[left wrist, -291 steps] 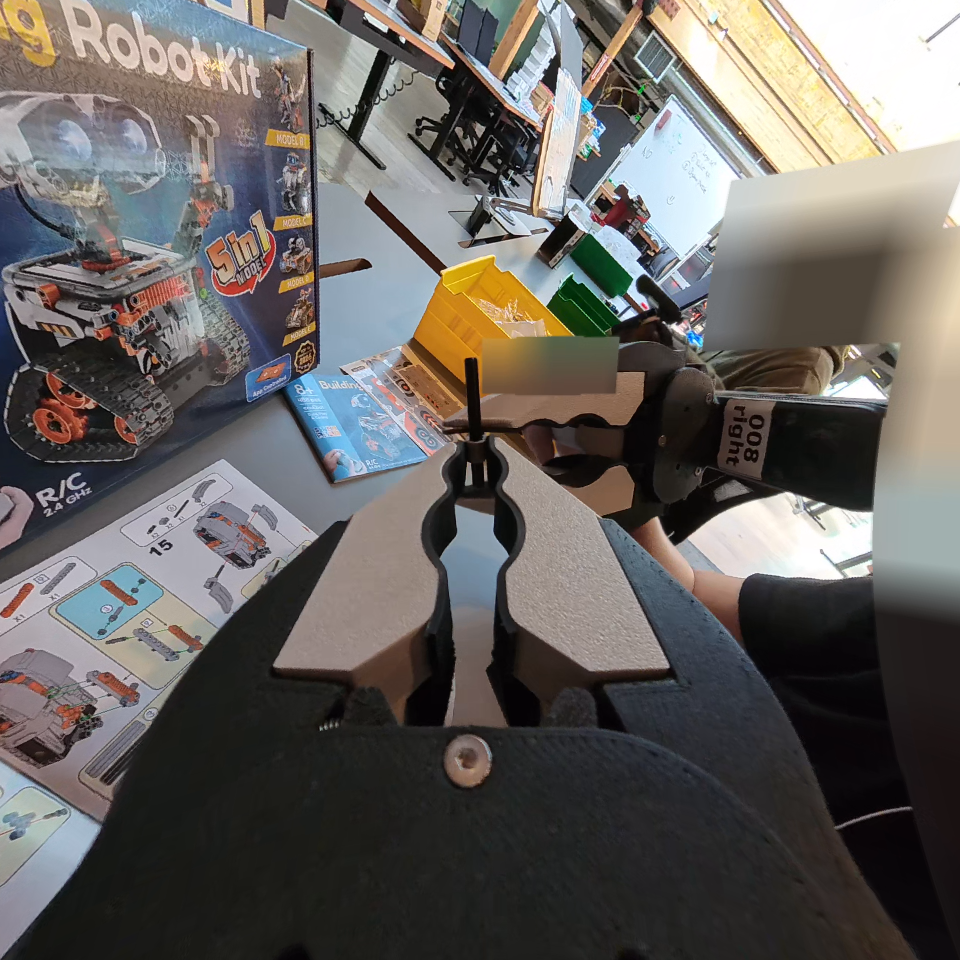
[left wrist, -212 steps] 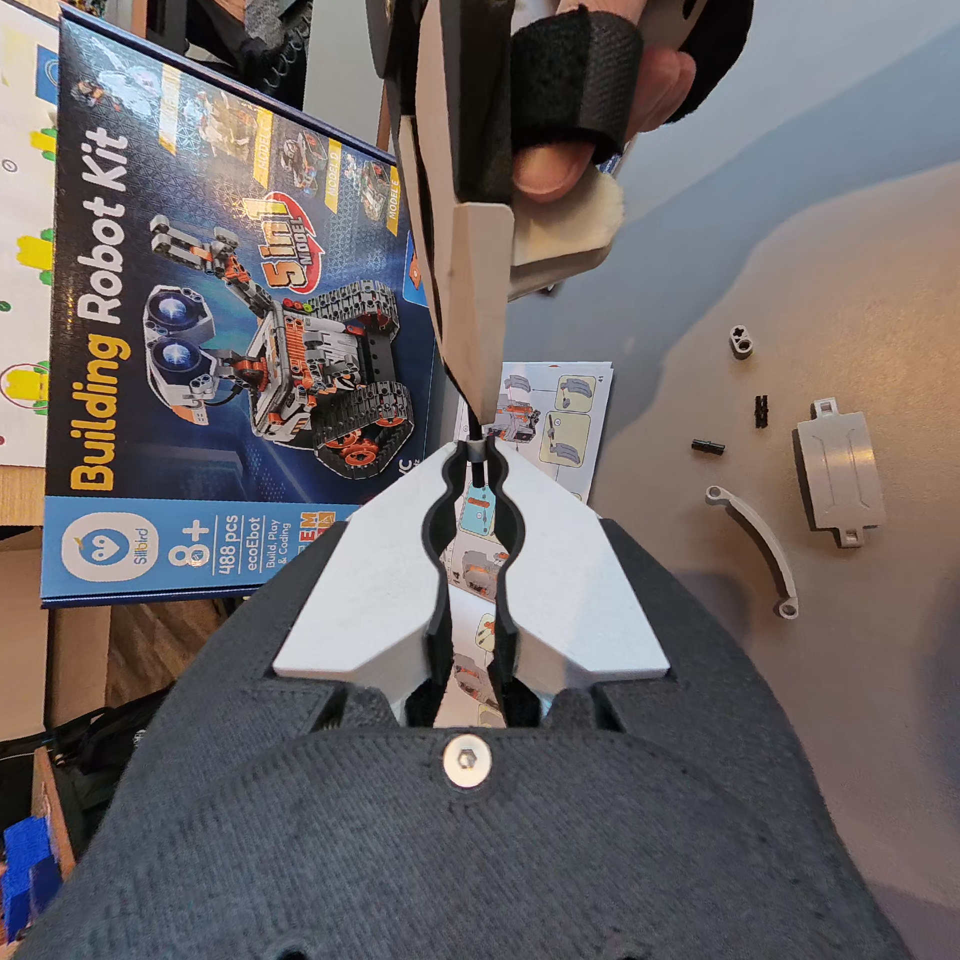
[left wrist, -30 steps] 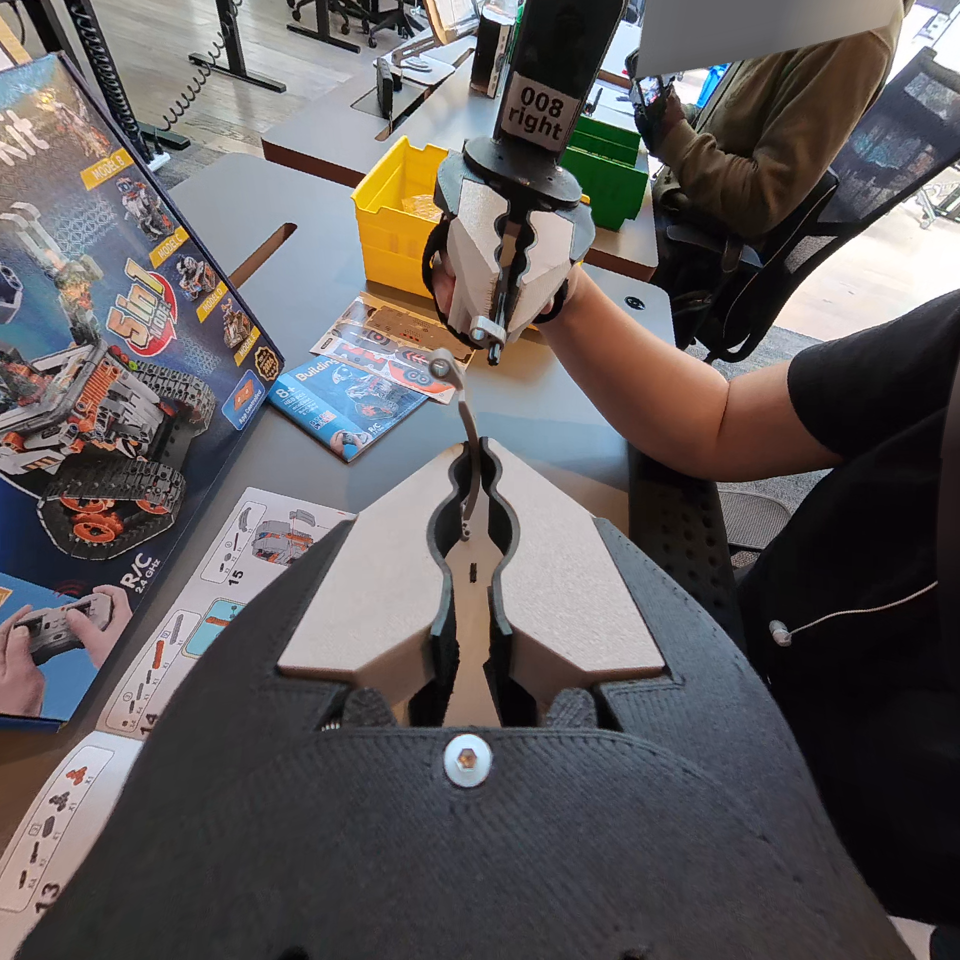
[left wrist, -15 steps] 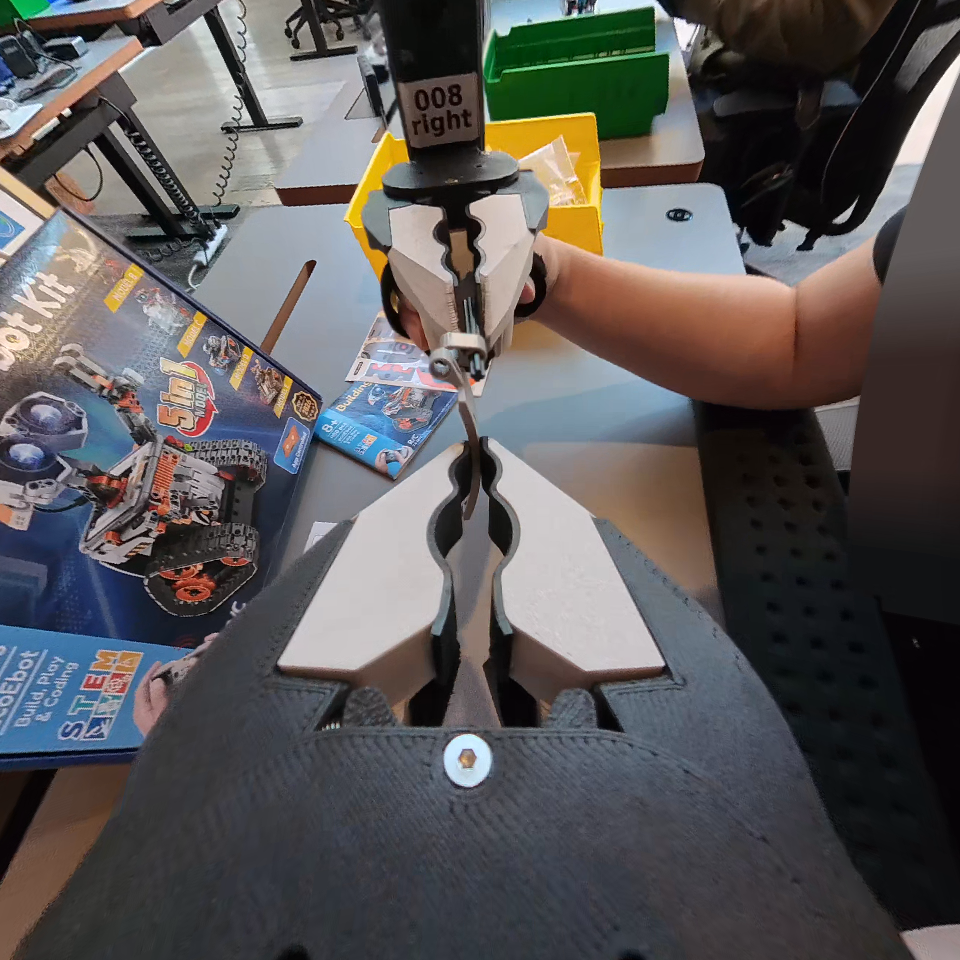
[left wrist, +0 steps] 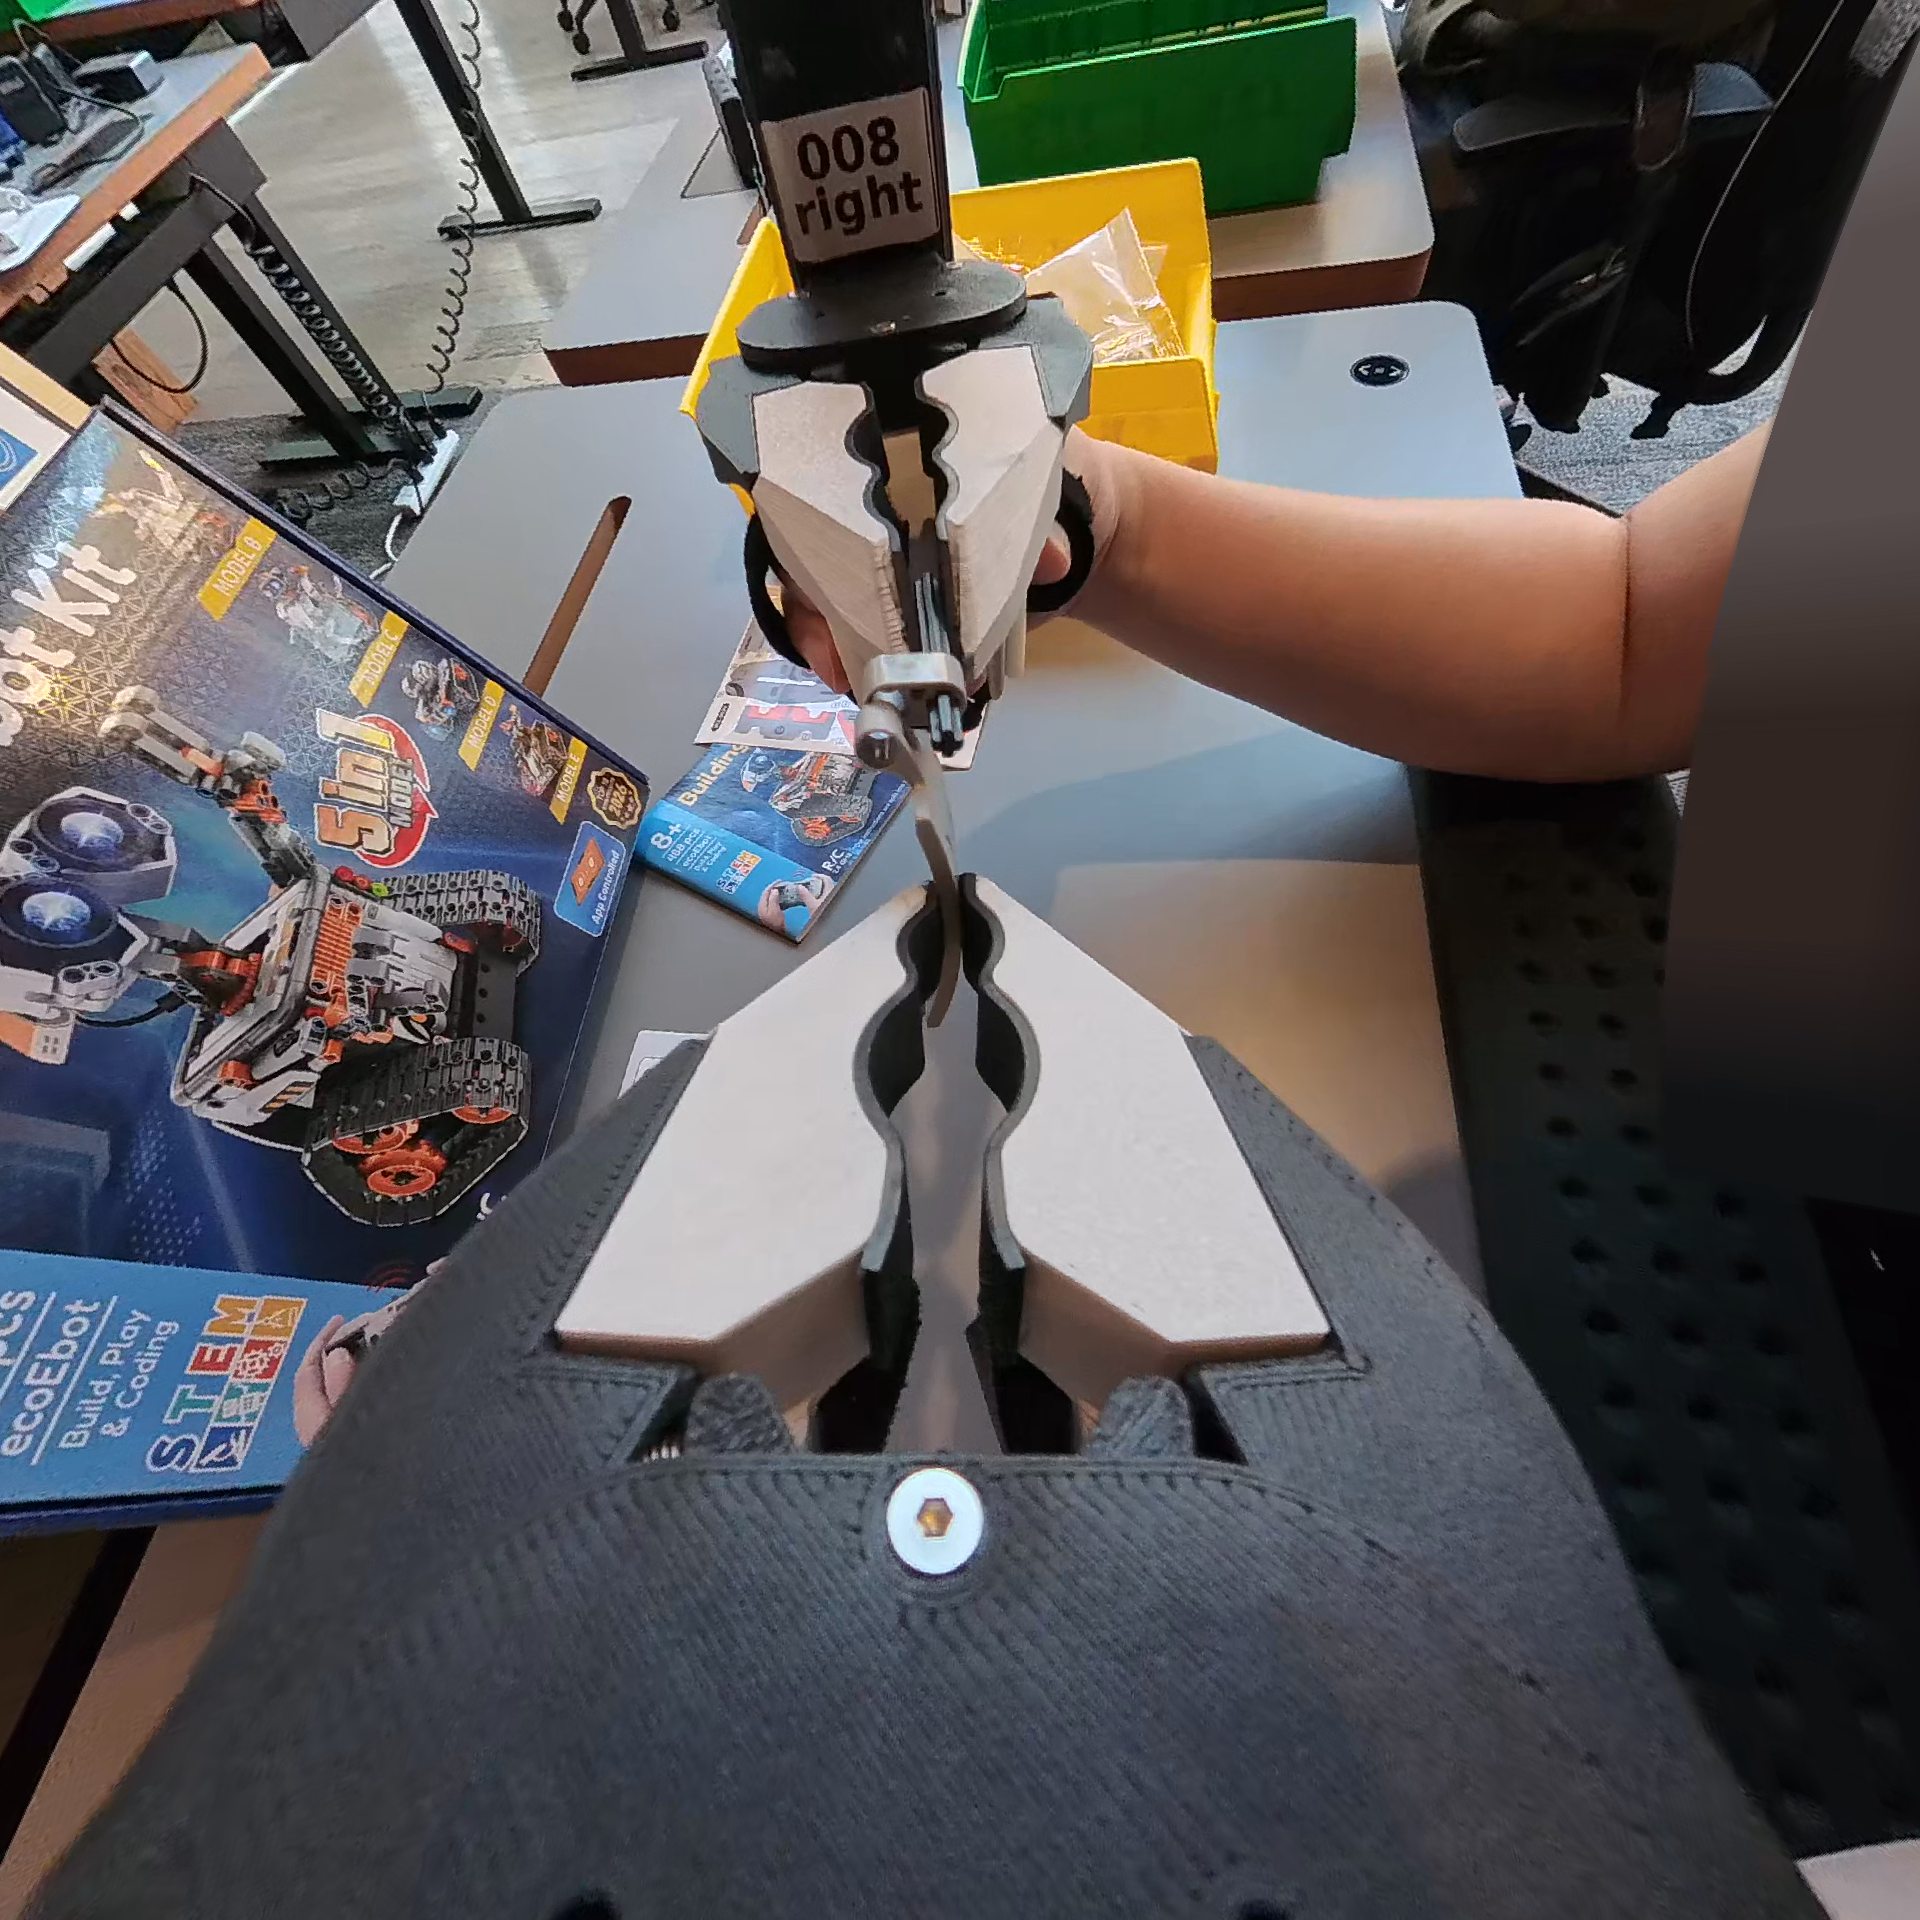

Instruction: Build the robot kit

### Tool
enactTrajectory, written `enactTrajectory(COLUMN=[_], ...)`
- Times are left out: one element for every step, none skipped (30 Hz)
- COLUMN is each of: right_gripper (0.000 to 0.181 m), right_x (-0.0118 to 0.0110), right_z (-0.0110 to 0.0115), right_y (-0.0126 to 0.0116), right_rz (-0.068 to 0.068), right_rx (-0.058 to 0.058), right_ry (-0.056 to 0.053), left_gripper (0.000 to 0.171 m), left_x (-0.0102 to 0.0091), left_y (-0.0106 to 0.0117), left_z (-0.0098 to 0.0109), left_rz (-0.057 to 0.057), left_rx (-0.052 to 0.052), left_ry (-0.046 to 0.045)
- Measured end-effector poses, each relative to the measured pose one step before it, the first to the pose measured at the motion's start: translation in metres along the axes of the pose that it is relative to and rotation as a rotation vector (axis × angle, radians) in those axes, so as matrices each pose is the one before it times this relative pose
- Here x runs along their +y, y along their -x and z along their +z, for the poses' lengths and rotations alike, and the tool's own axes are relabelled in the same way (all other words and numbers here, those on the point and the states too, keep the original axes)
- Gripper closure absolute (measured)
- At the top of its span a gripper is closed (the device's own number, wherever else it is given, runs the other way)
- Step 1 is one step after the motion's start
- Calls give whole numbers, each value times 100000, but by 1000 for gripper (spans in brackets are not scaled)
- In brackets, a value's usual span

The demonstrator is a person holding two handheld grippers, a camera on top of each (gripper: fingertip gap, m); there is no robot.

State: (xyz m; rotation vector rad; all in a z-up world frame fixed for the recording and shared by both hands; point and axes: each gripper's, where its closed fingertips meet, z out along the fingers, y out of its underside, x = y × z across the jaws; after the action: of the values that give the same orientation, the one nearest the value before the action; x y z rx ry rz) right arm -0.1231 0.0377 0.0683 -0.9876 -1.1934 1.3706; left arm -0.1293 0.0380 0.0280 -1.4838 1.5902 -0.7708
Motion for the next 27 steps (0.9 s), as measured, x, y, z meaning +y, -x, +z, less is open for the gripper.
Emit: enactTrajectory(right_gripper=[179, 179, 179, 179, 179, 179, 180, 180, 180, 180, 180, 180, 180, 180, 180, 180, 180, 180, 180, 180, 180, 180, 180, 180, 179, 180, 180], right_x=[-7, 58, 123, 124, 41, -65, -108, -59, -6, 37, 16, 79, 100, 53, -32, -100, -98, -32, 99, 140, 0, 44, 125, 181, 332, 648, 1295], right_z=[51, -9, -71, -111, -126, -105, -46, 29, 130, 186, 138, 50, -48, -97, -121, -83, 0, 126, 225, 197, 38, -92, -198, -328, -425, -437, -348], right_y=[63, -39, -106, -59, -4, -13, -22, 37, 78, 69, 65, 20, -39, -75, -86, -69, -43, 37, 89, 51, -9, -19, -57, -174, -278, -371, -542], right_rz=[-108, -257, -360, -221, -33, 83, 137, 177, 53, -290, -373, -235, -244, -147, 110, 415, 467, 253, -76, -459, -577, -115, 150, -3, 560, 2435, 3913], right_rx=[-210, 385, 849, 621, 313, 229, 212, -192, -444, -329, -221, 3, 302, 526, 502, 299, 78, -371, -608, -250, 228, 190, 454, 1048, 1438, 1303, 1830], right_ry=[173, 739, 1170, 1152, 471, -132, -412, -217, 105, 347, 200, 696, 722, 374, -192, -623, -682, -273, 524, 846, 196, 517, 931, 909, 1133, 2260, 5649], left_gripper=[171, 171, 171, 171, 171, 171, 171, 171, 171, 171, 171, 171, 171, 171, 171, 171, 171, 171, 171, 171, 171, 171, 171, 171, 171, 171, 171], left_x=[-54, -18, 15, 32, 57, 32, 14, -19, -24, 34, 107, 129, 95, 54, 18, -15, -37, -40, -27, 42, 75, 38, 28, 59, 110, 96, 74], left_y=[-21, 41, 53, -22, -54, -12, 24, -40, -123, -116, -42, 31, 68, 68, 60, 24, -15, -67, -82, -29, 47, 61, 115, 216, 301, 346, 325], left_z=[40, 27, 3, -16, -17, -4, 10, 53, 112, 144, 115, 45, -16, -70, -75, -54, -6, 70, 119, 111, 28, -80, -193, -308, -384, -446, -487], left_rz=[118, 331, 460, 331, 137, 23, -81, -181, -138, 122, 497, 672, 349, -226, -637, -714, -514, -126, 336, 685, 737, 440, -69, -563, -867, -1017, -1205], left_rx=[-62, -550, -717, -175, 150, -59, -153, 311, 756, 506, -59, -477, -572, -295, 74, 297, 374, 391, 205, -309, -728, -678, -726, -1034, -1381, -1518, -1342], left_ry=[-20, 200, 327, 368, 325, 222, 63, -36, 83, 473, 869, 811, 472, 142, -185, -370, -323, -82, 249, 645, 702, 271, -16, -47, -15, -245, -488])
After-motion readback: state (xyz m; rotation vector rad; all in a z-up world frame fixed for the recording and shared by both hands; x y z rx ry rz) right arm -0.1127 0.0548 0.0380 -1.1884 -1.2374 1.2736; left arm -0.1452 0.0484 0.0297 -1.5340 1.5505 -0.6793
